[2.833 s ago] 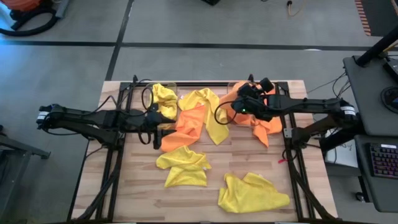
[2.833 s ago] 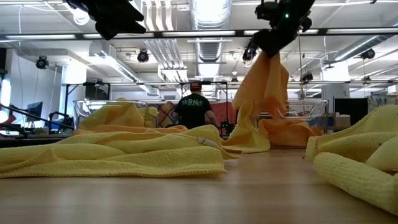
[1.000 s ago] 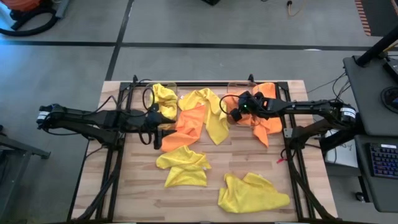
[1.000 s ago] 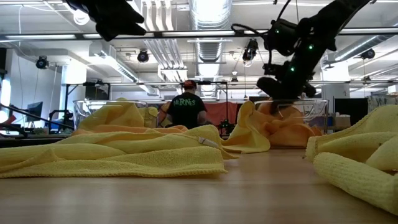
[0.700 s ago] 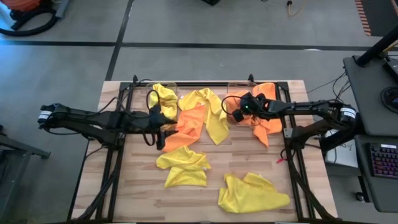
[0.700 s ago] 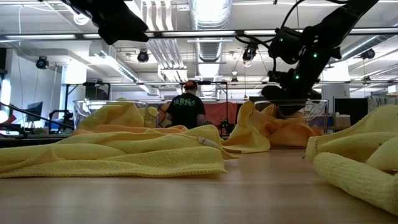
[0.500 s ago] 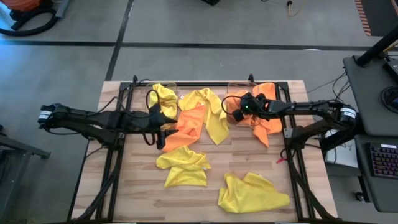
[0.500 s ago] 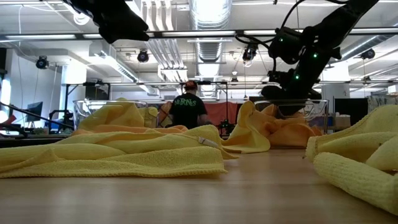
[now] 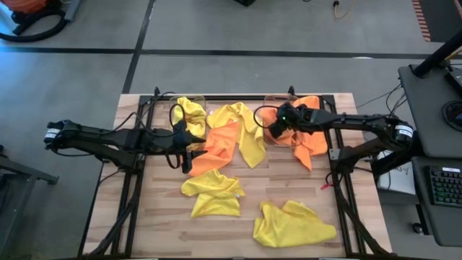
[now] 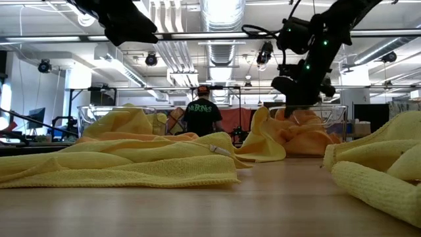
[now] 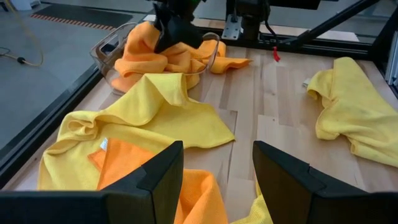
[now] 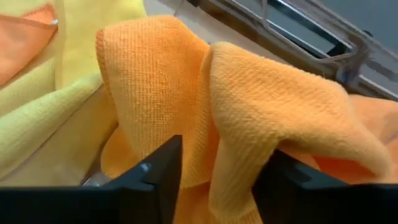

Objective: Sort microfiber towel by color & place in baskets
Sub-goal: Put the orange microfiber cloth into the right transparent bin

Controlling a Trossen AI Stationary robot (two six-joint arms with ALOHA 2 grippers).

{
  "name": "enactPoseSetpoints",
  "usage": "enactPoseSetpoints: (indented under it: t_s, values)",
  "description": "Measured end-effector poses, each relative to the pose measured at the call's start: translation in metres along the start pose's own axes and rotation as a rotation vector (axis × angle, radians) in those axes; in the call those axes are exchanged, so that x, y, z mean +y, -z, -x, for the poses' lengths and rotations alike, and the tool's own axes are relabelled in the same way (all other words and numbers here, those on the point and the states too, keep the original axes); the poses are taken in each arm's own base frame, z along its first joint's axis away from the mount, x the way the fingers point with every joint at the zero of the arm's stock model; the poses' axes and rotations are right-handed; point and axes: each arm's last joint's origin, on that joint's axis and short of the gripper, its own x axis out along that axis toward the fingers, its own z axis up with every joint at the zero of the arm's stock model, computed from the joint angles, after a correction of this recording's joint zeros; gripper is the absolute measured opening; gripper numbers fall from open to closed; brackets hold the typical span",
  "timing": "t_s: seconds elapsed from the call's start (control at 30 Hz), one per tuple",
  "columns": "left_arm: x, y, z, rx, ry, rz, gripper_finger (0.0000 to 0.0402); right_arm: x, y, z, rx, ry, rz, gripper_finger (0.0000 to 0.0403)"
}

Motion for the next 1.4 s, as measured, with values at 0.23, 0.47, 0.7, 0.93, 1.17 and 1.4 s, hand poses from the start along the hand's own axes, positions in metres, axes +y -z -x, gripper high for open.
enactPoseSetpoints:
  t_s: [0.23, 0.47, 0.7, 0.93, 1.17, 1.4]
  values:
    - [0.000, 0.000, 0.000, 0.000, 0.000, 0.000, 0.0177, 0.001, -0.024, 0.022, 0.008, 0.003, -0.008, 0.0214]
    - [0.000, 0.000, 0.000, 0.000, 0.000, 0.000, 0.0177, 0.007, -0.043, 0.034, -0.044, -0.070, -0.004, 0.0217]
    - [0.000, 0.000, 0.000, -0.001, 0.000, 0.000, 0.0177, 0.008, -0.037, 0.025, 0.058, -0.030, 0.009, 0.0217]
    - [0.000, -0.001, 0.000, -0.005, 0.000, -0.006, 0.0177, 0.019, -0.026, 0.001, 0.209, -0.131, 0.052, 0.0217]
    - [0.000, -0.001, 0.000, -0.005, 0.000, -0.006, 0.0177, 0.018, -0.034, 0.001, 0.172, -0.022, -0.001, 0.0217]
    - [0.000, 0.000, 0.000, -0.003, 0.001, -0.006, 0.0177, 0.017, -0.051, 0.029, 0.215, -0.007, -0.001, 0.0217]
